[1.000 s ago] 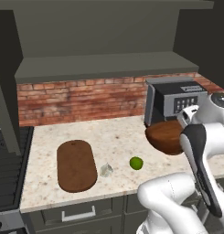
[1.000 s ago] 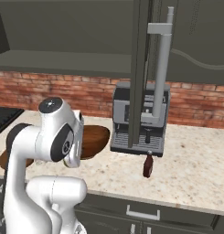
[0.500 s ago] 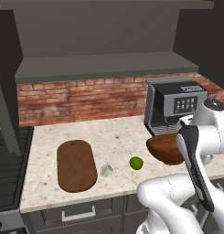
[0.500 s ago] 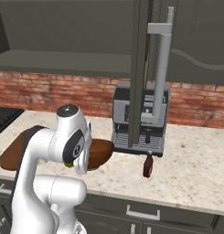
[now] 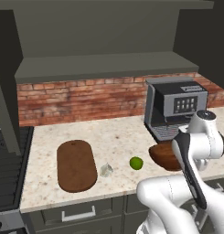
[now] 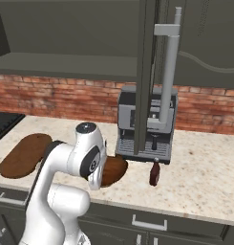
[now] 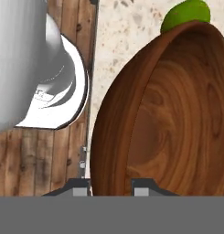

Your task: Open the cabinet. Place the bowl and condiment on the counter. Then place the lime and garlic on the cutting board.

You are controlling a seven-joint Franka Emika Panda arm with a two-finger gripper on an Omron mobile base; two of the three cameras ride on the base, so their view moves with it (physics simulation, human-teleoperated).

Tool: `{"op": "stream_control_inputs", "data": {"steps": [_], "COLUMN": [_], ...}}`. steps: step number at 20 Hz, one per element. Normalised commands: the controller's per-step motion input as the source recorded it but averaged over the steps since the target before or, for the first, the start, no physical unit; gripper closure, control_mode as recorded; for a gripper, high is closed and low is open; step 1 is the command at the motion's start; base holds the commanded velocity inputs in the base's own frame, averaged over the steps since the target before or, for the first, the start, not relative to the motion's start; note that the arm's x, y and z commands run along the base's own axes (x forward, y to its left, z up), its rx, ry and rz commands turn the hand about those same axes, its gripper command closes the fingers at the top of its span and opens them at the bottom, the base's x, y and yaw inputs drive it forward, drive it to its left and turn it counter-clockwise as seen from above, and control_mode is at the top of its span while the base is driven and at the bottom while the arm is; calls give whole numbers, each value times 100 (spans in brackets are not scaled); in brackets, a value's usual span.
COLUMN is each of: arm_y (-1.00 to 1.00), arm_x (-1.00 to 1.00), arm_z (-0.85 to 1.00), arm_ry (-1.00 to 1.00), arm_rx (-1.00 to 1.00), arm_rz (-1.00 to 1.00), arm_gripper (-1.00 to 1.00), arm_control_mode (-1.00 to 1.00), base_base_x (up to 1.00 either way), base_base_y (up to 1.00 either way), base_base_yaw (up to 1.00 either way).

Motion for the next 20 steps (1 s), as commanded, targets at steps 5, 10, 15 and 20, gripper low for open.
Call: {"op": "stream_control_inputs", "data": {"steps": [5,10,15,20], "arm_y": [-25,-12,-7,0], "arm_x": [33,31,16,1], "arm_z": [-59,-51,-31,-13], "arm_ry": [-2,-3,-5,-10], "arm_rx": [0,0,0,-3], "arm_rz": [-3,0,0,-1], "arm_gripper": [100,100,100,100], "arm_control_mode": [-100,-100,-100,-100], "base_base_x": [0,0,0,0], "base_base_y": [0,0,0,0], "base_base_yaw": [0,0,0,0]}}
